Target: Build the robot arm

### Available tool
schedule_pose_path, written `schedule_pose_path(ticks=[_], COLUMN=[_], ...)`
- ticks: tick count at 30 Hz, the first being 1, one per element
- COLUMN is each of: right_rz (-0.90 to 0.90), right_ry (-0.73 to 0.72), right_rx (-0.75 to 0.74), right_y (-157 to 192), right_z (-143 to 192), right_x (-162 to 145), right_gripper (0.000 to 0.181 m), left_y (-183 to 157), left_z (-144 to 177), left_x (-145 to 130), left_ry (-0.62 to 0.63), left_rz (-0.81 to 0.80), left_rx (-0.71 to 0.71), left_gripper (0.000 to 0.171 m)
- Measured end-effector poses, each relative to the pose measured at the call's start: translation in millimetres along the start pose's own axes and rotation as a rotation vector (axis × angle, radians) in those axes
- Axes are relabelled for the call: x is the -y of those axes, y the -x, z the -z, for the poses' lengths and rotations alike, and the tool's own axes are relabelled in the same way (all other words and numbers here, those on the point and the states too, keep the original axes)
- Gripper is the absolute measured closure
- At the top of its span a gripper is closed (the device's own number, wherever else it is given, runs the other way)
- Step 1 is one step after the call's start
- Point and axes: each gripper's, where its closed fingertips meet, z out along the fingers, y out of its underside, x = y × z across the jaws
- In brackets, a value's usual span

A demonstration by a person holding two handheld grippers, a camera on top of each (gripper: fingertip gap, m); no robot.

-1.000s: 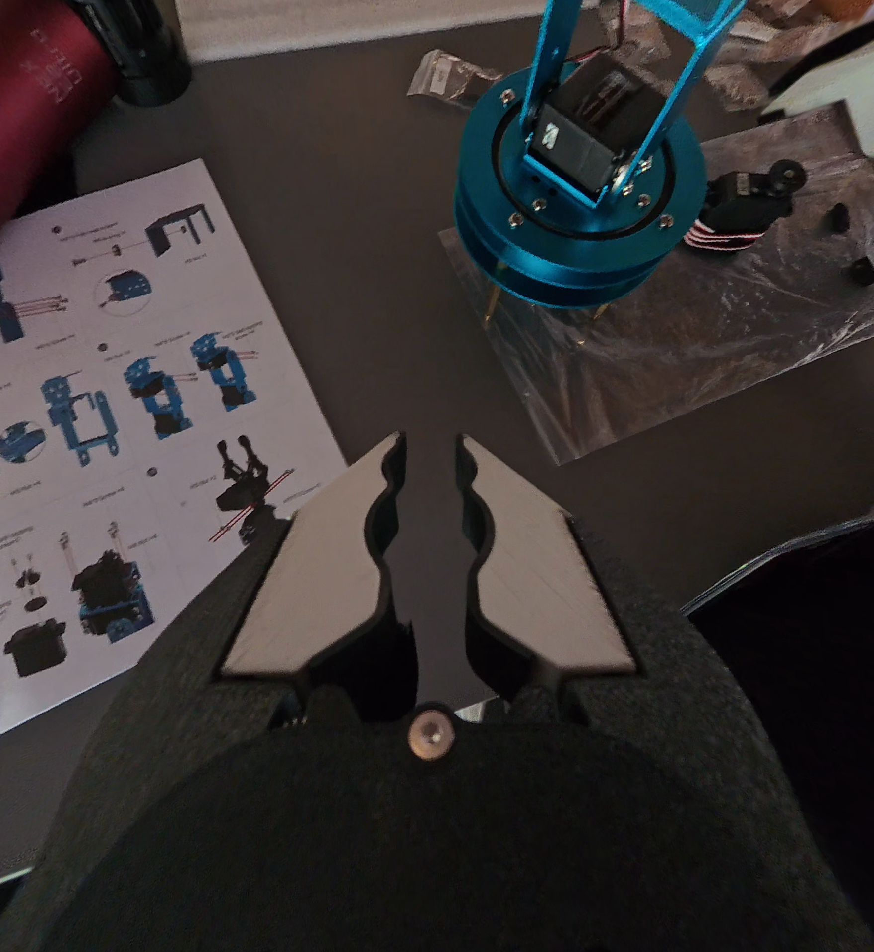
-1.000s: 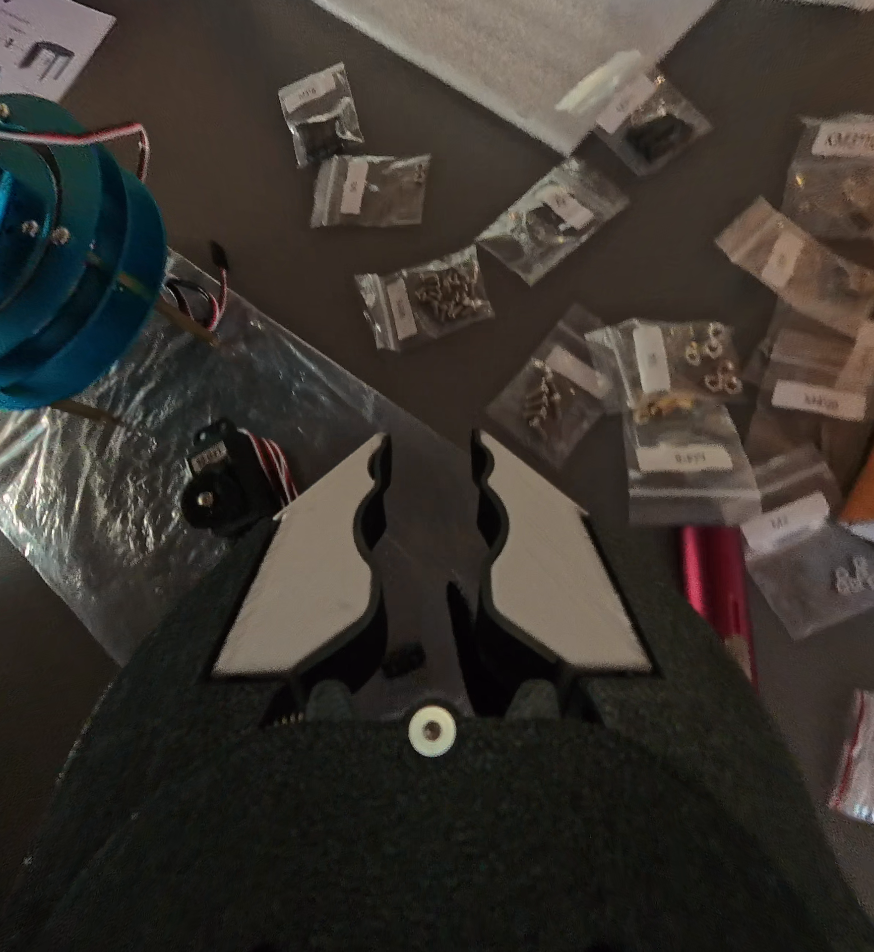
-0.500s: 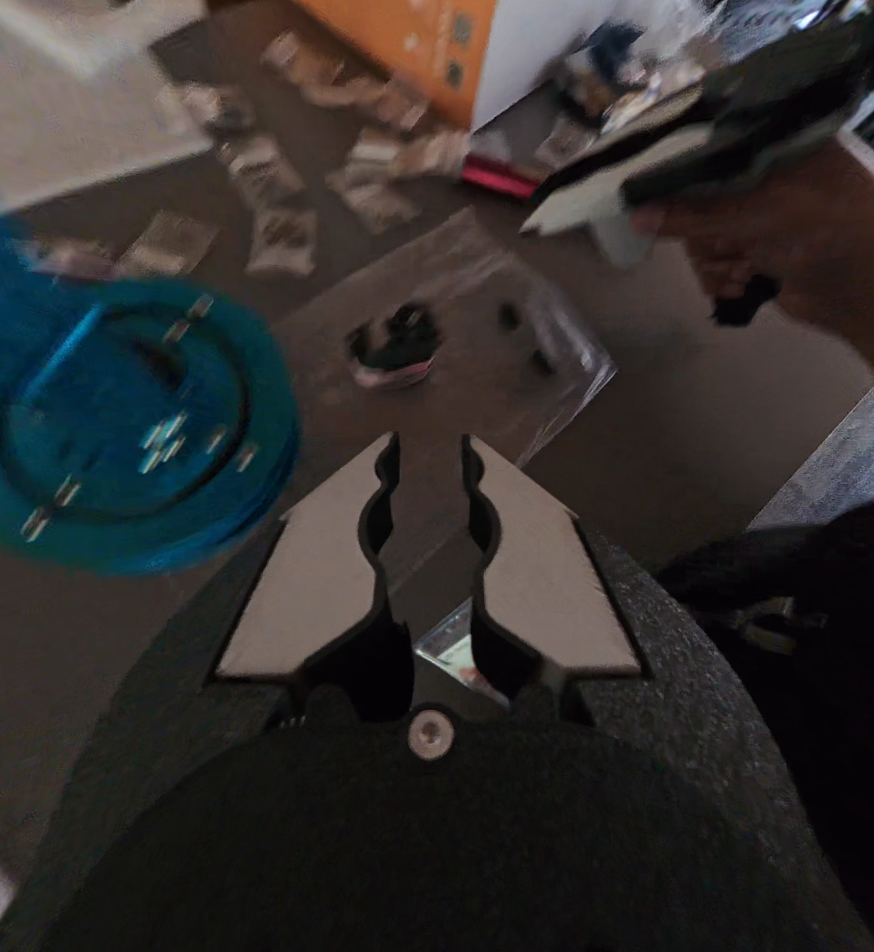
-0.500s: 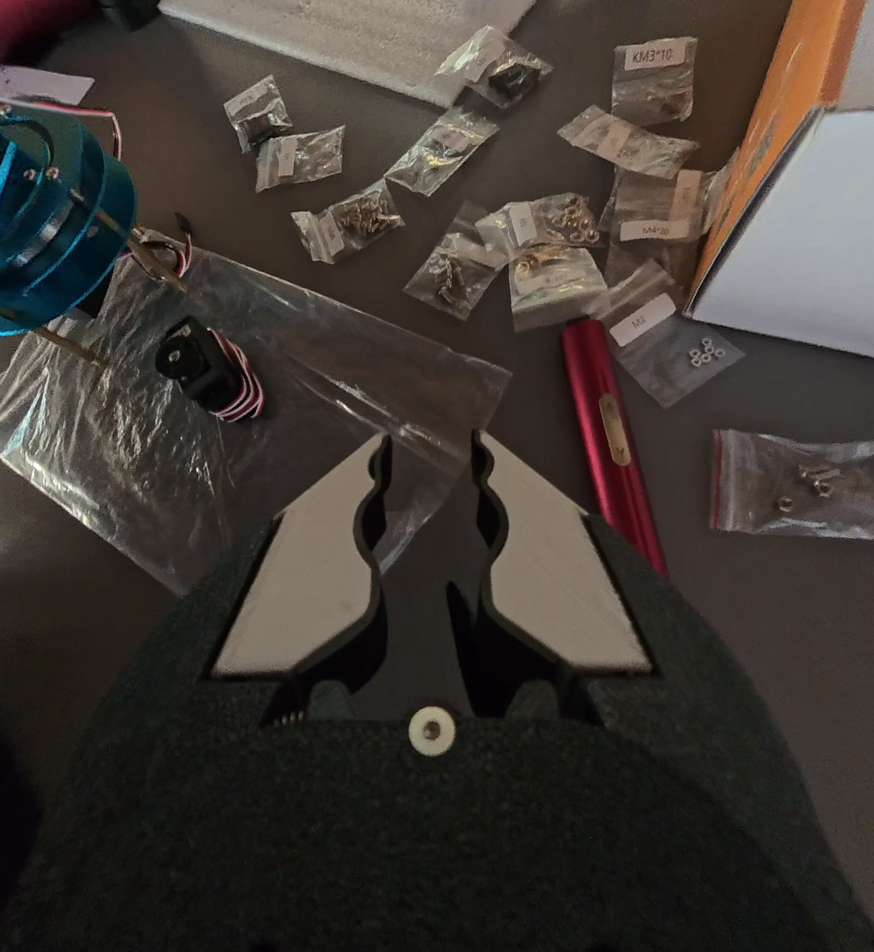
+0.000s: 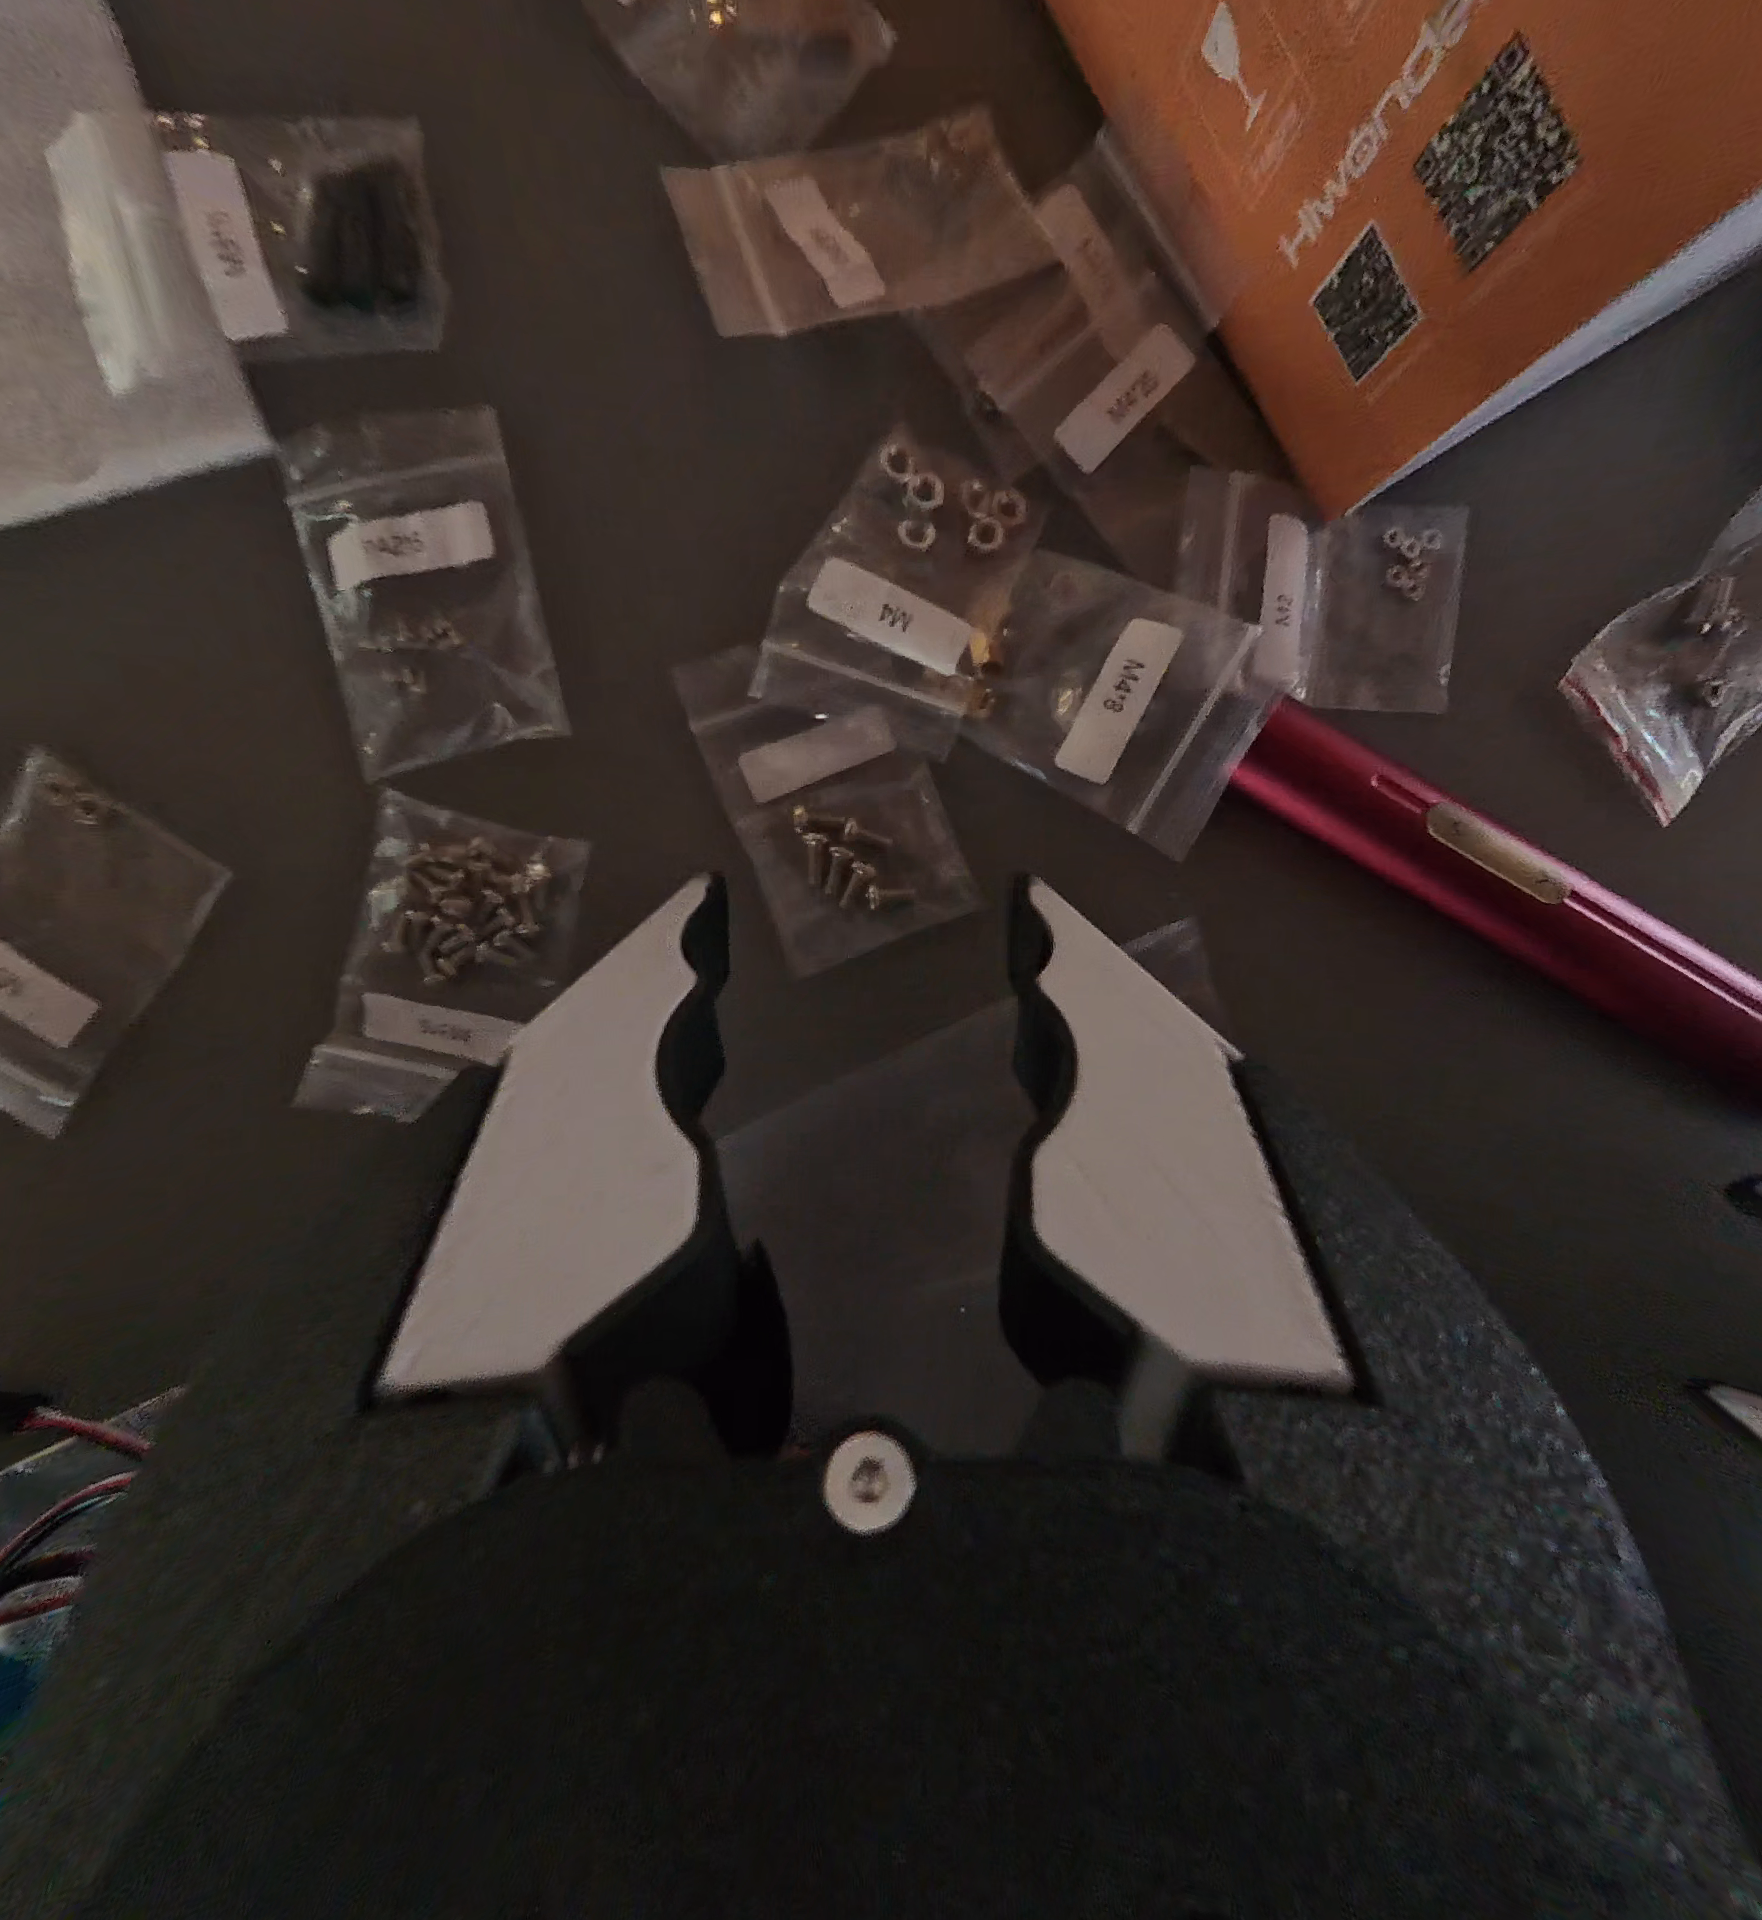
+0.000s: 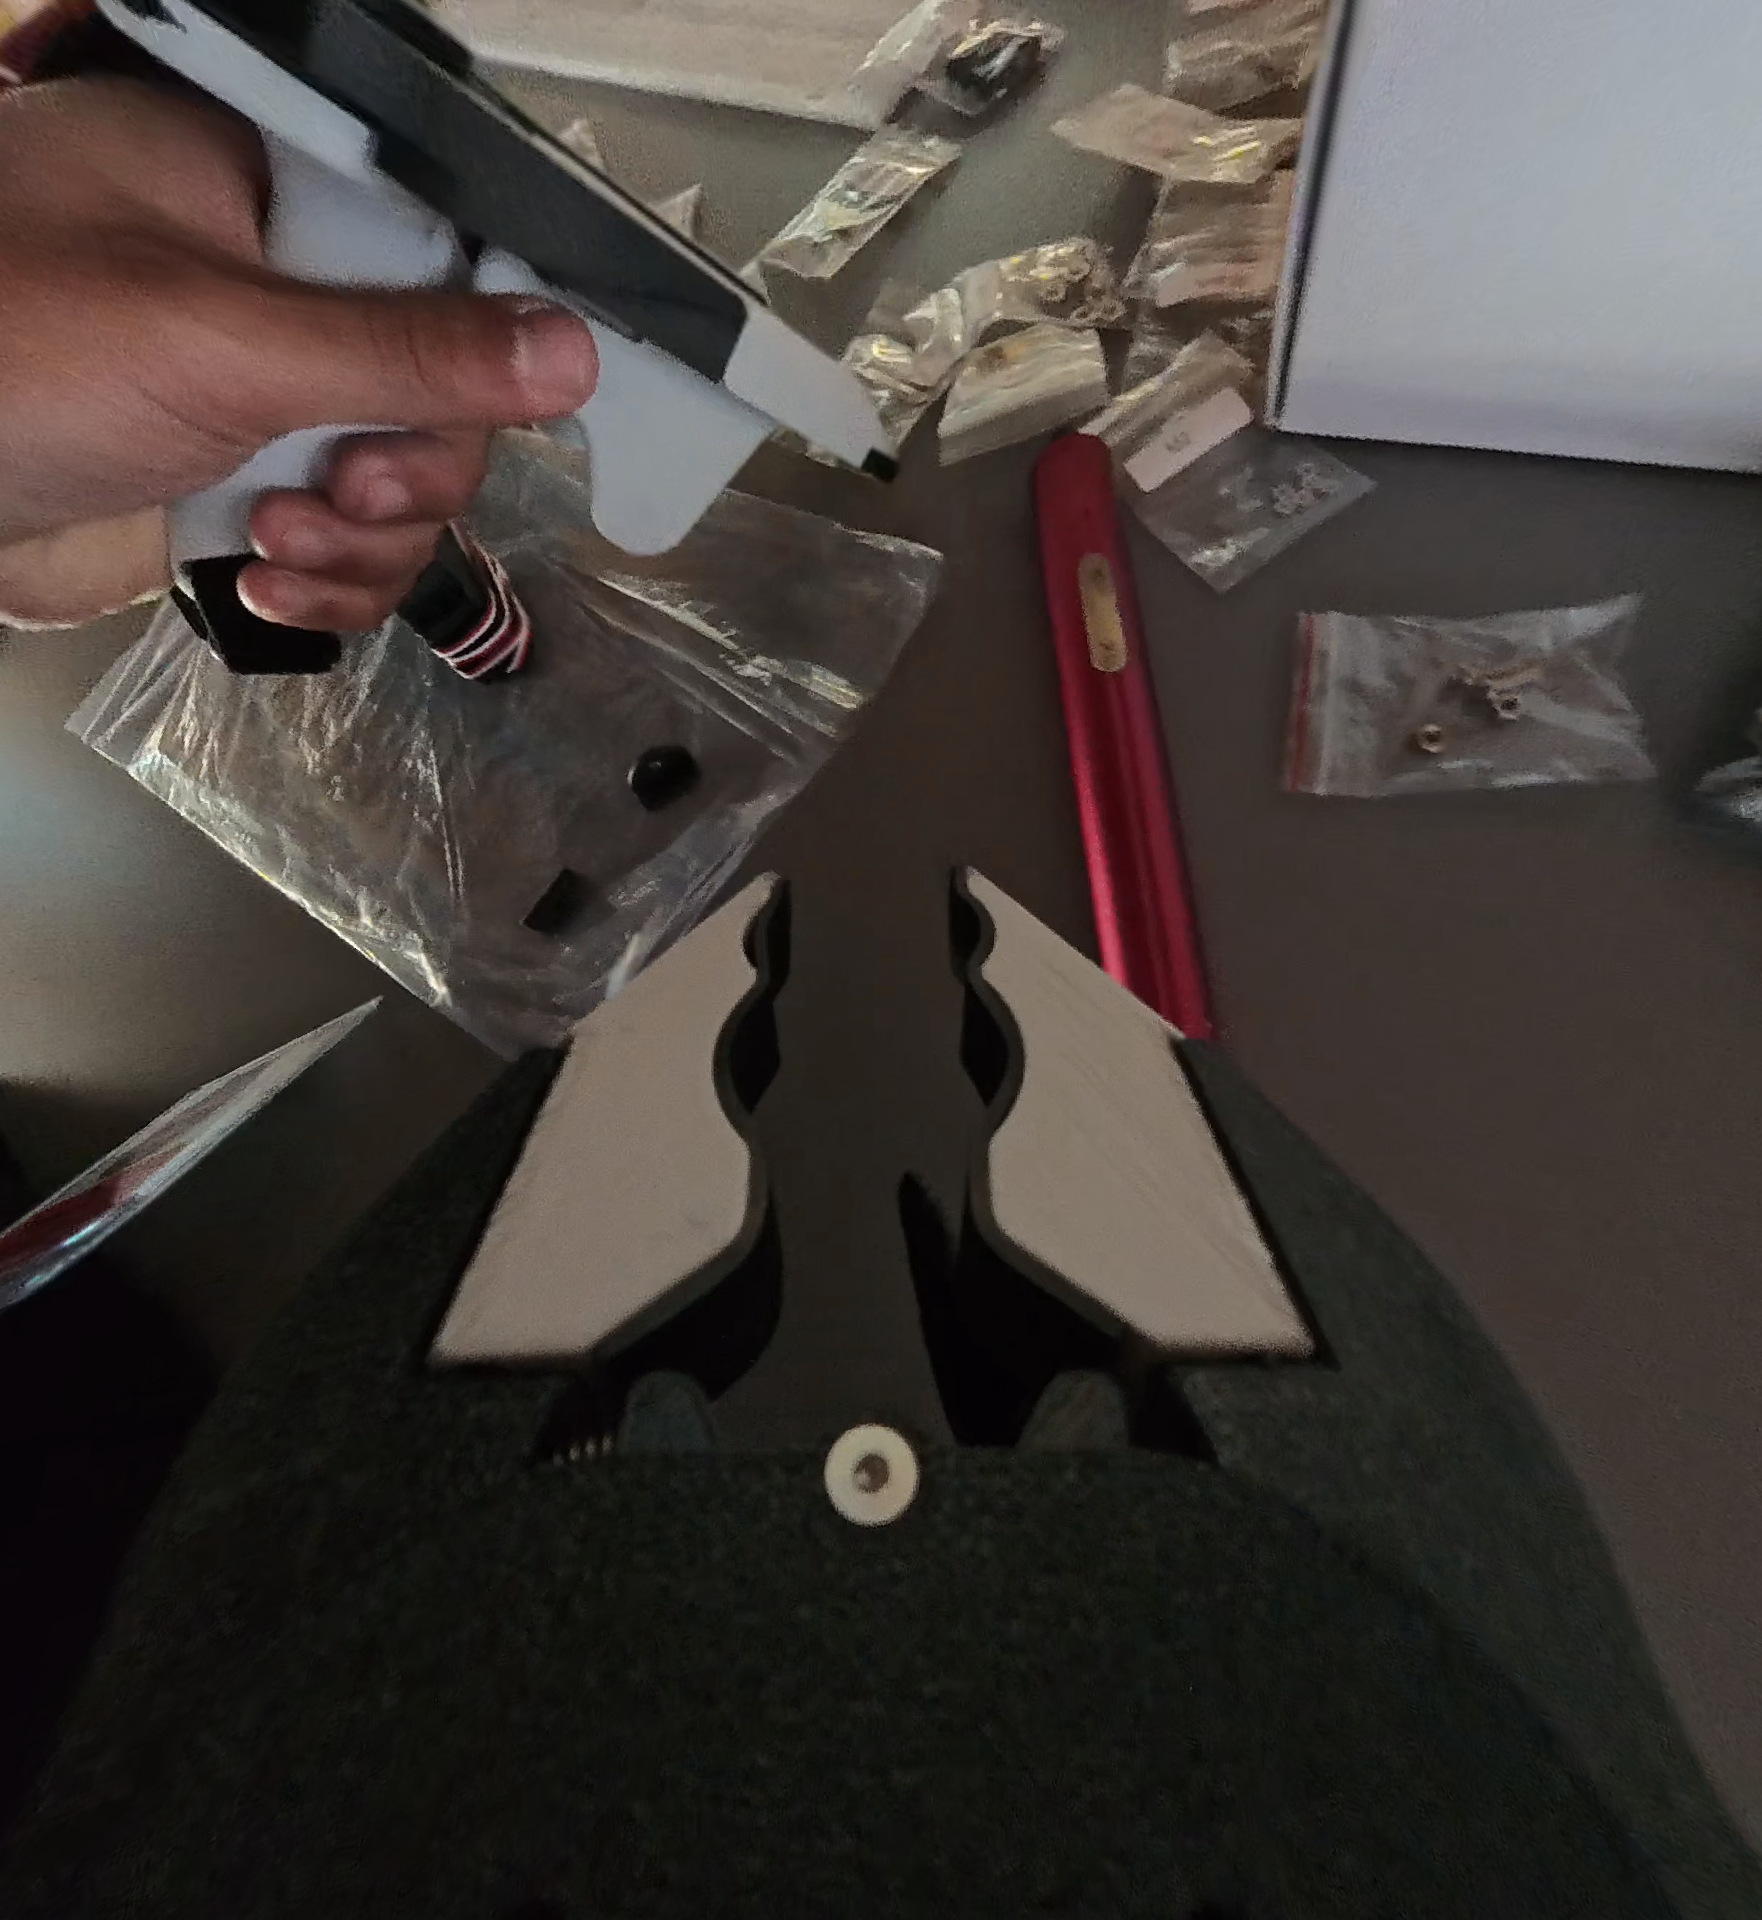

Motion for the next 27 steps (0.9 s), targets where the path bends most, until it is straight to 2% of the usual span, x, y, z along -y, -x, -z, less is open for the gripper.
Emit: schedule_pose_path(ticks=[3,9,13,14,15,18,20,22,25,27], right_rz=[-0.034,-0.009,0.017,0.021,0.024,0.032,0.026,0.003,-0.077,-0.163], right_ry=[-0.02,-0.019,-0.007,-0.004,-0.001,-0.021,-0.054,-0.122,-0.296,-0.43], right_rx=[0.007,0.043,0.065,0.067,0.072,0.086,0.112,0.167,0.405,0.643], right_y=[-9,-11,-10,-10,-9,-5,-1,7,33,49], right_z=[5,7,2,0,-1,-1,0,-1,2,20], right_x=[1,8,11,12,13,22,33,51,91,122], right_gripper=[0.151,0.151,0.151,0.151,0.151,0.151,0.152,0.15,0.136,0.13], left_y=[-1,-4,-11,-12,-11,-15,-28,-49,-73,-83], left_z=[-3,-6,-7,-7,-5,9,31,67,145,194], left_x=[5,5,4,3,2,0,5,16,43,47], left_ry=[-0.014,0.038,0.042,0.043,0.044,-0.002,-0.104,-0.235,-0.451,-0.51], left_rz=[-0.021,-0.074,-0.074,-0.076,-0.088,-0.104,-0.065,0.033,0.327,0.391], left_rx=[0.045,0.117,0.089,0.083,0.094,0.028,-0.117,-0.365,-0.916,-1.247], left_gripper=[0.128,0.13,0.142,0.149,0.164,0.166,0.166,0.166,0.167,0.167])
